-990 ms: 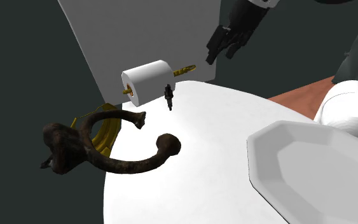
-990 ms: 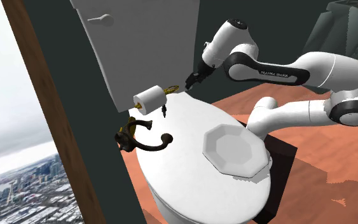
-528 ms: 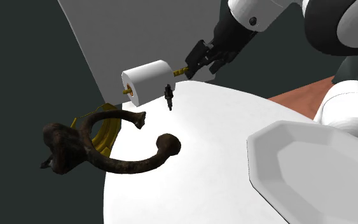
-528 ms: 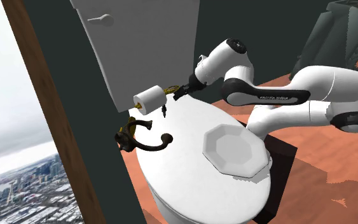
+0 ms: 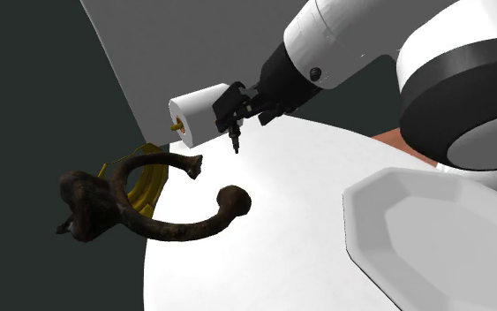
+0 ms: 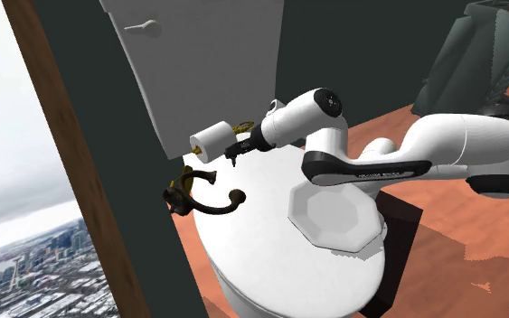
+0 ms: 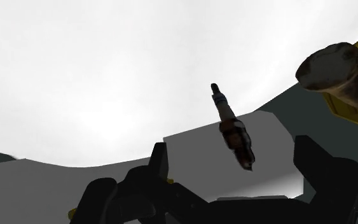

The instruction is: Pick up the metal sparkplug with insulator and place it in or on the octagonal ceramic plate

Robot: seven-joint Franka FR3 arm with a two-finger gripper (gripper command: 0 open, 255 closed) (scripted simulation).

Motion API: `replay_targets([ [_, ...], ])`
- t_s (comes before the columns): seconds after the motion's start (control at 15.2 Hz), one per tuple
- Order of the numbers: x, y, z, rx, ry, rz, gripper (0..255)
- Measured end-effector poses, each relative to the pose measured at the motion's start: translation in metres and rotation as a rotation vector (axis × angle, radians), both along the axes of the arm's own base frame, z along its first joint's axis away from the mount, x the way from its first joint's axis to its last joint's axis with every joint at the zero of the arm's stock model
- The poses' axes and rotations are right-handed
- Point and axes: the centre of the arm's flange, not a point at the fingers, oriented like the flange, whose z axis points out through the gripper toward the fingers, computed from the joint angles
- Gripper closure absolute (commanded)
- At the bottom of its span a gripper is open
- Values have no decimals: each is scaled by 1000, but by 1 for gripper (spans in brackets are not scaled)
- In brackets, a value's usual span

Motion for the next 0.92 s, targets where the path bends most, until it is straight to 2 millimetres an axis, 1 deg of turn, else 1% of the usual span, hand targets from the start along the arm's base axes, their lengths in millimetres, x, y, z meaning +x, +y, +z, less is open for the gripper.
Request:
replay_targets([
  [0.13, 7, 6, -6, 4, -6, -2, 0],
  [0.33, 17, 9, -18, 5, -8, -3, 0],
  [0.53, 25, 10, -24, 5, -8, -3, 0],
  [0.86, 26, 10, -26, 6, -9, -3, 0],
  [0.92, 26, 10, -26, 6, -9, -3, 255],
])
